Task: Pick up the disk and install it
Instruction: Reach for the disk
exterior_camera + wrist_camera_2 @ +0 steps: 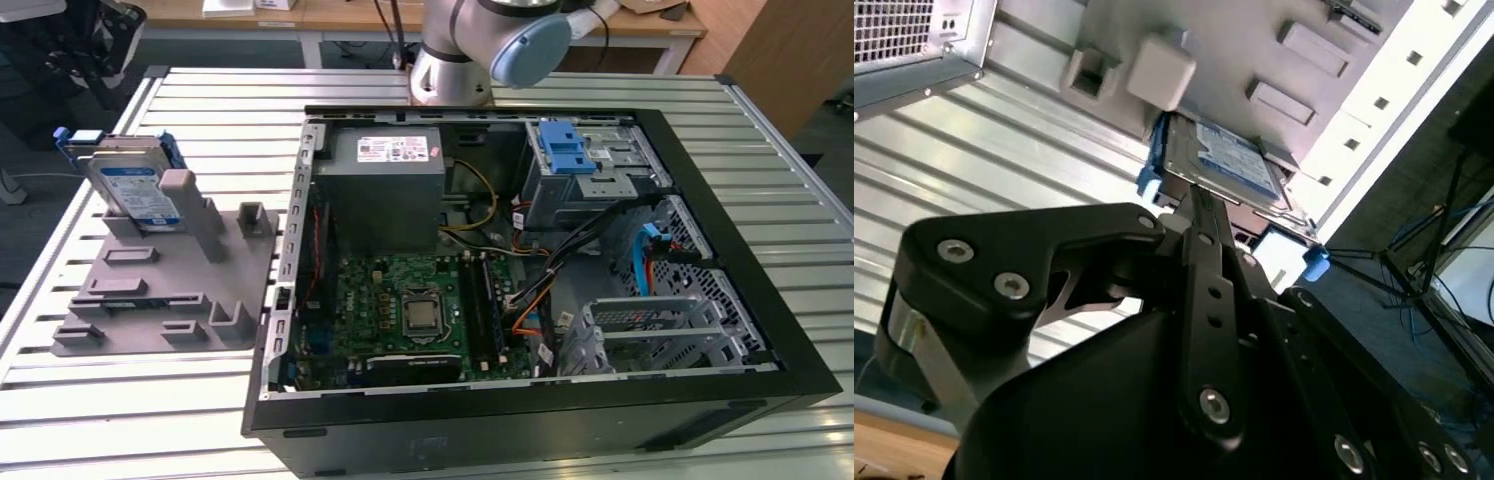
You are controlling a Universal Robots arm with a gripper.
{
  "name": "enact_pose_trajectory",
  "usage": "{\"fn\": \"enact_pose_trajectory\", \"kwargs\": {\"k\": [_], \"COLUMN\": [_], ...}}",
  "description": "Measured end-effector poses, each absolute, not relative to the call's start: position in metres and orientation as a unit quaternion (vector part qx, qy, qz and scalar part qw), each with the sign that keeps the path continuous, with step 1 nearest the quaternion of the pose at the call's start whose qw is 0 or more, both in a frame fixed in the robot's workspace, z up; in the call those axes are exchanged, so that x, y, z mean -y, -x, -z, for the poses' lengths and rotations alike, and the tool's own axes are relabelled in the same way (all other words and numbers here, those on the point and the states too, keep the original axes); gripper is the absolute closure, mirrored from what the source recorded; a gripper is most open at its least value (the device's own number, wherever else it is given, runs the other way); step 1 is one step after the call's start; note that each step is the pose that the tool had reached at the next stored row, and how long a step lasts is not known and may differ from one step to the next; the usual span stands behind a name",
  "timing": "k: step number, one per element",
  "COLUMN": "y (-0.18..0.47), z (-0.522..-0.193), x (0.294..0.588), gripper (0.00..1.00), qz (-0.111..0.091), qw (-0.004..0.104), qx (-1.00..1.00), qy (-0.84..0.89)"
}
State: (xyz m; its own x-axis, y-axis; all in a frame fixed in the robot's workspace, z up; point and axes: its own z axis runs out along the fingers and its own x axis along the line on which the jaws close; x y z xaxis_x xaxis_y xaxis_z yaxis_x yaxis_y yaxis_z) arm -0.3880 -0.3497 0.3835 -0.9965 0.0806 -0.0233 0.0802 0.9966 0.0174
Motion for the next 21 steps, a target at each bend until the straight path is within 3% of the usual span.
{"fn": "enact_pose_trajectory", "kwargs": {"k": [21], "y": [0.442], "z": [-0.378], "x": [0.338], "gripper": [0.89], "qz": [-0.008], "qw": [0.012], "qx": [-0.999], "qy": [-0.040]}}
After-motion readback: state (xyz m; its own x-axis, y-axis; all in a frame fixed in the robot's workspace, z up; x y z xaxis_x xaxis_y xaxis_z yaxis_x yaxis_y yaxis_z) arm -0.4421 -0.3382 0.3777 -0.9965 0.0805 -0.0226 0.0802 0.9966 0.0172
